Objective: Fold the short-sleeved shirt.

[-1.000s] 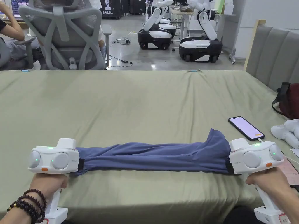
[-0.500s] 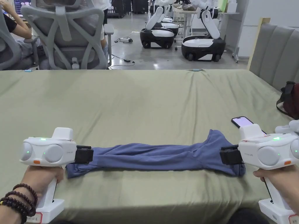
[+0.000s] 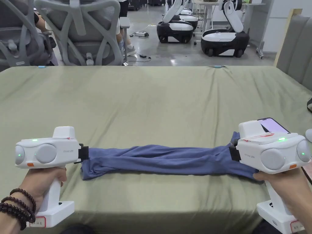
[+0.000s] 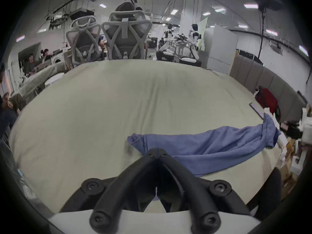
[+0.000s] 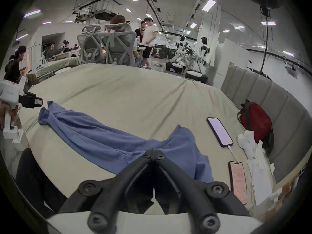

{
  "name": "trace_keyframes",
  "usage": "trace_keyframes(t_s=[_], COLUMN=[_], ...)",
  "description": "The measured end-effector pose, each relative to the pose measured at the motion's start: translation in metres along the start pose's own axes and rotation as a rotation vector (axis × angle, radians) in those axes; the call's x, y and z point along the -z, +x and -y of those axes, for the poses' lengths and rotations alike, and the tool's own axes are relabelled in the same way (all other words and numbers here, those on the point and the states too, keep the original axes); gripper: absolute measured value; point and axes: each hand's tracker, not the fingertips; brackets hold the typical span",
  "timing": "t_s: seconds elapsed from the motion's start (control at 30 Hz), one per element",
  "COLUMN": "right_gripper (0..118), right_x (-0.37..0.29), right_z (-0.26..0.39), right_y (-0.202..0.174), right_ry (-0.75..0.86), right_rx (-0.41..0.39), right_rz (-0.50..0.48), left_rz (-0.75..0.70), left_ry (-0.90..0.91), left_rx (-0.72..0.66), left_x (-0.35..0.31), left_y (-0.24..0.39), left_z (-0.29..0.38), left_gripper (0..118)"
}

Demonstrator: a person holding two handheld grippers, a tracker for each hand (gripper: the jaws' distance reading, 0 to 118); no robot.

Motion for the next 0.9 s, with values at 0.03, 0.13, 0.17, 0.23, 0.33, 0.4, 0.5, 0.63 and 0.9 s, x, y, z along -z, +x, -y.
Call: trace_keyframes(t_s=[0.03, 0.13, 0.17, 0.23, 0.33, 0.4, 0.5, 0.63, 0.9], right_gripper=[0, 0, 0, 0, 0, 0, 0, 0, 0], right_x=[0.001, 0.005, 0.005, 0.008, 0.011, 0.014, 0.017, 0.022, 0.025], right_z=[-0.001, 0.0, 0.0, 0.002, 0.002, 0.003, 0.004, 0.005, 0.005], right_y=[-0.003, -0.009, -0.011, -0.013, -0.016, -0.018, -0.018, -0.022, -0.029], right_ry=[-0.004, -0.015, -0.019, -0.028, -0.041, -0.05, -0.065, -0.08, -0.091], right_rx=[0.003, 0.01, 0.012, 0.021, 0.026, 0.023, 0.035, 0.034, 0.03], right_rz=[-0.009, -0.026, -0.03, -0.043, -0.053, -0.05, -0.056, -0.053, -0.055], left_rz=[0.046, 0.12, 0.11, 0.098, 0.078, 0.092, 0.01, -0.016, 0.042], left_ry=[-0.001, -0.001, 0.001, -0.006, -0.054, -0.075, -0.102, -0.091, -0.031], left_rx=[-0.036, -0.099, -0.1, -0.102, -0.082, -0.059, 0.029, 0.103, -0.001], left_x=[0.004, 0.017, 0.022, 0.03, 0.047, 0.054, 0.063, 0.058, 0.04], left_y=[-0.006, -0.02, -0.022, -0.022, -0.021, -0.016, -0.003, 0.006, -0.023], left_z=[0.0, 0.004, 0.005, 0.008, 0.013, 0.017, 0.016, 0.009, 0.001], left_gripper=[17, 67, 78, 77, 73, 57, 57, 9, 6])
